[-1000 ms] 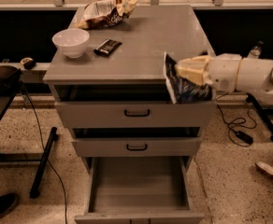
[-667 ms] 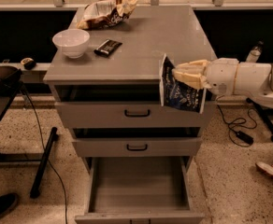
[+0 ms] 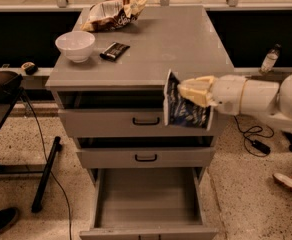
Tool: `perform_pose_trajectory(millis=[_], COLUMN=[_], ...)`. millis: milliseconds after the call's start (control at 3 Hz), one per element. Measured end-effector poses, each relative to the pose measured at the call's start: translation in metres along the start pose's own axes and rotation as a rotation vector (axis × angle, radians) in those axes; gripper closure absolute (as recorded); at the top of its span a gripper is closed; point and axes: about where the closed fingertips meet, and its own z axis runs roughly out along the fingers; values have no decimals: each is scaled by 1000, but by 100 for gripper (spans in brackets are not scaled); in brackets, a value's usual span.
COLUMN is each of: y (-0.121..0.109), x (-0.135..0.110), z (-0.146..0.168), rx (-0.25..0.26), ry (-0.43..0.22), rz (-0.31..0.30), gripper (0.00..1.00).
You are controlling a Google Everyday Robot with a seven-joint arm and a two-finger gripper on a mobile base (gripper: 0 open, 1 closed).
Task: Place blue chip bag into bottom drawer
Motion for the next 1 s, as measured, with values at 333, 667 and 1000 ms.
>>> perform_pose_trajectory(millis=[333,667,1000], y=[46,95,98], x=[60,105,112], z=[3,9,13], rx=[0,-96,-105], ry=[69,79,84], rz=[88,220,230], gripper=[100,100,100])
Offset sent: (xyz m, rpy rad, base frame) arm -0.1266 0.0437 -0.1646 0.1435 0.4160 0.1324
